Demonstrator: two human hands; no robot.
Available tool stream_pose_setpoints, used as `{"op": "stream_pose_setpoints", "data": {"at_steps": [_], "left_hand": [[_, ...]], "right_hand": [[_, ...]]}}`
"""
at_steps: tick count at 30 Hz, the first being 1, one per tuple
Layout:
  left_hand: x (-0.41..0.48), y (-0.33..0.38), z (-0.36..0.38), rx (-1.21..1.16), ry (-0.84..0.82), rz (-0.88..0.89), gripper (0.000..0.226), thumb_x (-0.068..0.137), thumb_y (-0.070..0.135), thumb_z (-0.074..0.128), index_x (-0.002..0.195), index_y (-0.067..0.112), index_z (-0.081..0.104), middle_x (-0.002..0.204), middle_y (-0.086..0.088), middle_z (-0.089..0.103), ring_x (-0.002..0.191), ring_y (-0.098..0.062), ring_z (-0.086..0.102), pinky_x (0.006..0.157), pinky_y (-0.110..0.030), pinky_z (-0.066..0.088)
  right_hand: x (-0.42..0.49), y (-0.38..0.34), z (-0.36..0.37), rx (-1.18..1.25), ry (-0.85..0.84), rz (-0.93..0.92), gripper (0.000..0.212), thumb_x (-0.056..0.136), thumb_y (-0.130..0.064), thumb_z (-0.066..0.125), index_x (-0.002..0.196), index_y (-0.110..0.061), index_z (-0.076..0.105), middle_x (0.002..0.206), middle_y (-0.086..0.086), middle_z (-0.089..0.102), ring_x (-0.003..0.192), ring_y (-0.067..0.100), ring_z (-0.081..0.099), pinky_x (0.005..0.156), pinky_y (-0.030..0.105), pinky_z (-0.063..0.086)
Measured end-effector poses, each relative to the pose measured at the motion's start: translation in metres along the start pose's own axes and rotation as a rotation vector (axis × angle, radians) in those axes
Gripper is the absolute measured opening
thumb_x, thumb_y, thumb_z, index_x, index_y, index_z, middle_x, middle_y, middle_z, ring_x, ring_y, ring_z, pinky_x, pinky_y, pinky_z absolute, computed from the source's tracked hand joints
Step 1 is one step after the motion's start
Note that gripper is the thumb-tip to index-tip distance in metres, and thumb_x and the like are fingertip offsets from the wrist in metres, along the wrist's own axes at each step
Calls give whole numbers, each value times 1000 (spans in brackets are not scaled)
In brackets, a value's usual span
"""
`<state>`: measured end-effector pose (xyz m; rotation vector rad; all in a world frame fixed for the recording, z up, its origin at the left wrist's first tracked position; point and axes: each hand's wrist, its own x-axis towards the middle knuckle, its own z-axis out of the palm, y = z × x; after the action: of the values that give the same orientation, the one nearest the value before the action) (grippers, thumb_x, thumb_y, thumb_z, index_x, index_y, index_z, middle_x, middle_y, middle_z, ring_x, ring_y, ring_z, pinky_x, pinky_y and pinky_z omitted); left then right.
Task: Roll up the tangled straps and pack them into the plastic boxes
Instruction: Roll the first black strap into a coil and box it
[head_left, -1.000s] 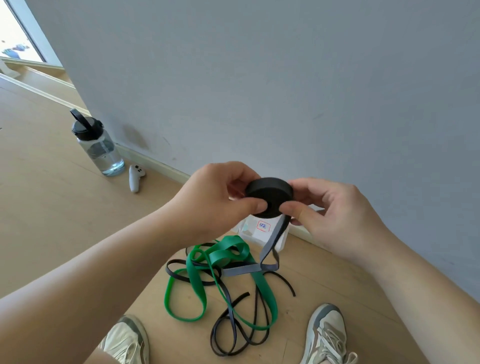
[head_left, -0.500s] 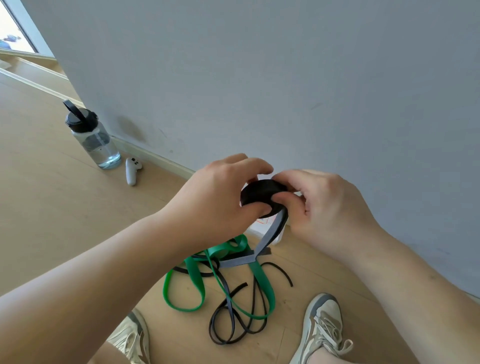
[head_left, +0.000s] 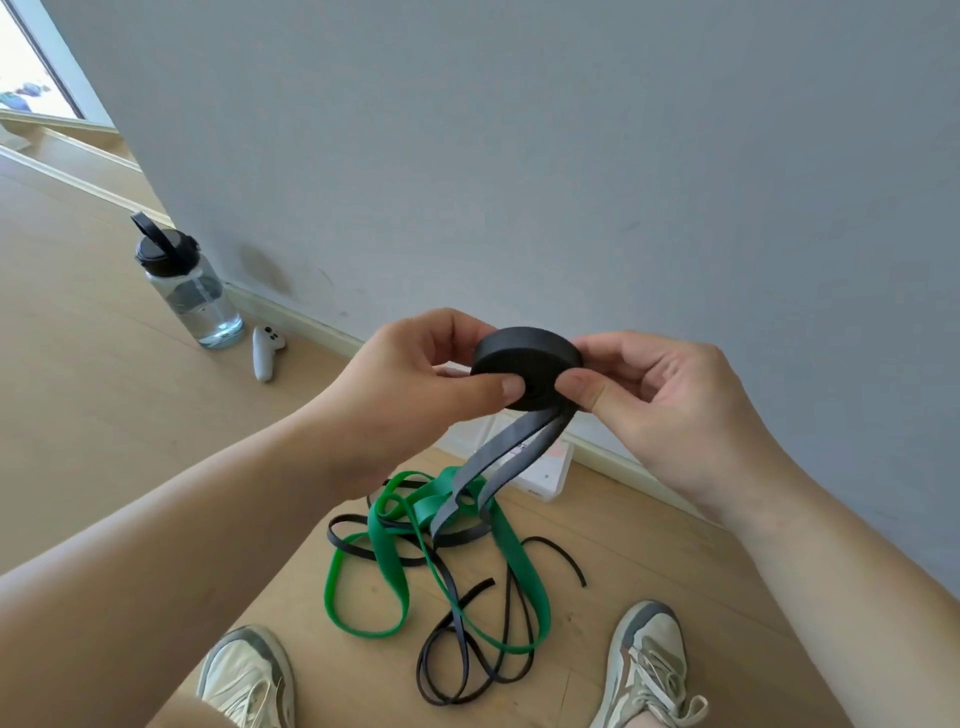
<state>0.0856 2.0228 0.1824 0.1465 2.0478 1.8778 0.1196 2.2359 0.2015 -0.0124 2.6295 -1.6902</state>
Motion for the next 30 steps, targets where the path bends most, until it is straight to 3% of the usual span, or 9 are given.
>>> {"op": "stream_pose_setpoints", "data": {"at_steps": [2,5,11,14,16,19,25,28,30], "left_hand": [[0,-1,3,21,-43,-19,23,85,8,83,102,11,68,103,-10,78,98,-29,77,98,-47,58],[0,-4,8,356,-10,36,24,82,20,85,97,26,68,93,11,76,84,-3,73,83,-30,60],[-2,-8,12,687,-41,309,33,80,26,81,109,37,69,97,18,65,88,-4,61,79,-28,54],[-3,-4,10,734,-83,270,22,86,24,76,102,35,66,92,17,69,87,-5,65,81,-34,57],[-2,-3,6,679,-64,185,20,86,24,77,99,36,67,88,17,71,84,-2,67,77,-23,56],[-2,1,1,534,-2,109,21,85,24,82,97,34,68,83,20,72,81,4,66,70,-8,51],[-3,3,2,109,-84,9,20,87,14,81,100,17,66,96,-1,78,86,-20,77,86,-39,62],[-1,-4,5,357,-68,74,25,85,21,84,100,30,66,97,18,74,88,-4,72,81,-24,59],[-2,-5,8,585,-16,195,32,81,28,84,104,39,66,98,24,68,95,0,65,77,-18,56]], "right_hand": [[-2,1,-1,-99,26,-59,15,92,-17,74,103,-25,78,88,-15,79,86,1,74,82,14,56],[-5,2,1,-295,1,-85,13,92,-18,75,101,-27,78,81,-13,76,79,1,70,68,7,51],[-7,5,6,-658,-34,-230,14,91,-37,64,97,-31,76,75,-11,72,70,16,66,62,38,56],[-7,5,7,-512,-60,-140,9,90,-39,72,97,-36,78,79,-15,75,74,7,70,68,29,59],[-4,4,2,-294,-71,34,16,83,-31,83,97,-37,79,84,-21,77,79,-3,72,73,12,54],[-1,7,-9,-178,-145,104,21,85,-17,82,100,-32,79,90,-19,79,88,-3,73,89,19,55],[0,5,-12,-54,-85,64,24,92,-12,74,110,-27,77,97,-14,80,95,3,75,92,28,58],[-3,6,-11,-257,-79,9,23,94,-12,72,107,-30,77,90,-17,78,88,-1,73,81,16,56],[-5,6,-5,-433,-64,-34,23,95,-13,69,105,-33,75,85,-16,76,83,3,70,77,24,58]]}}
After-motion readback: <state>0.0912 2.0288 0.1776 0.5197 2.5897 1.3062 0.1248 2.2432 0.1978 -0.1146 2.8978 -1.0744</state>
